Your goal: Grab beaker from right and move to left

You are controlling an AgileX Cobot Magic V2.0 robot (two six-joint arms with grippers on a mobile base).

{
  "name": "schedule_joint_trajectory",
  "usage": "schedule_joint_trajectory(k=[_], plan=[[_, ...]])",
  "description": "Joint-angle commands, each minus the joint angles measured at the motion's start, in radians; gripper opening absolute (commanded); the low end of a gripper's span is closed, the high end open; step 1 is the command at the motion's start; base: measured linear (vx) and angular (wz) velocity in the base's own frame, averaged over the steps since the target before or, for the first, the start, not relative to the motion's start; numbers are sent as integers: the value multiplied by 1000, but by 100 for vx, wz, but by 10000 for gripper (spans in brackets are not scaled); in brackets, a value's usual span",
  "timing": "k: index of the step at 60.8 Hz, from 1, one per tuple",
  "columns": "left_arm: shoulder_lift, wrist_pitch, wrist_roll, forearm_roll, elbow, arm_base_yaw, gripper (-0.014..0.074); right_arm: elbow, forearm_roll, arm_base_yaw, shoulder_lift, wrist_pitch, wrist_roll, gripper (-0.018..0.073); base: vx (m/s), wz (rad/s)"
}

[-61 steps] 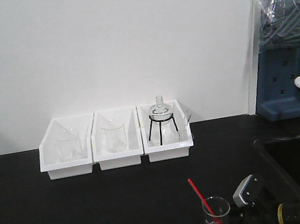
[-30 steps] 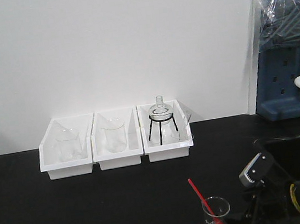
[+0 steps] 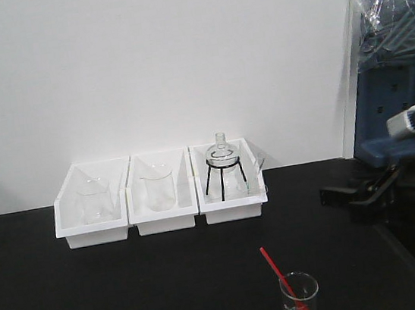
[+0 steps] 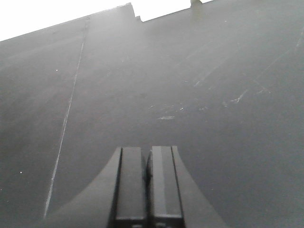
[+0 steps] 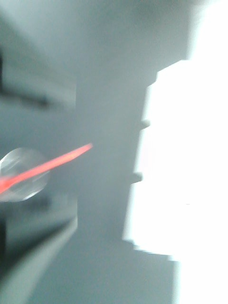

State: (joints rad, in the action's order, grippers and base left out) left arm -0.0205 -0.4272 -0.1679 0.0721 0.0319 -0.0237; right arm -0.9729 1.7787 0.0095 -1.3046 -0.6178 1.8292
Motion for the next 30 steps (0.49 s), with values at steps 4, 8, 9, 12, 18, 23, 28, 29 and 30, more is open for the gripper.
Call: schedule_joint_trajectory(k=[4, 8, 9, 12, 18, 23, 28, 29, 30], plan=[[-6, 76, 1, 1, 19, -2, -6, -23, 20, -5, 171, -2, 67, 130, 0, 0], [-6, 76, 1, 1, 19, -2, -6, -23, 20, -5, 228, -2, 76, 29, 0, 0], [-6, 76, 1, 1, 19, -2, -6, -23, 20, -5, 246, -2, 76, -3, 0, 0], [-6, 76, 1, 1, 19, -2, -6, -23, 20, -5, 289, -1, 78, -13, 0, 0], [-6, 76, 1, 1, 19, -2, -6, -23, 20, -5, 363, -1, 74, -10, 0, 0], [-6, 76, 1, 1, 19, -2, -6, -23, 20, -5, 410, -1, 74, -9, 0, 0], [-6, 76, 1, 1, 19, -2, -6, -23, 20, -5, 449, -2, 74, -8, 0, 0], [-6, 76, 1, 1, 19, -2, -6, -23, 20, -5, 457, -2, 74, -8, 0, 0], [-6, 76, 1, 1, 19, -2, -6, -23, 20, -5, 462, -2, 74, -8, 0, 0]])
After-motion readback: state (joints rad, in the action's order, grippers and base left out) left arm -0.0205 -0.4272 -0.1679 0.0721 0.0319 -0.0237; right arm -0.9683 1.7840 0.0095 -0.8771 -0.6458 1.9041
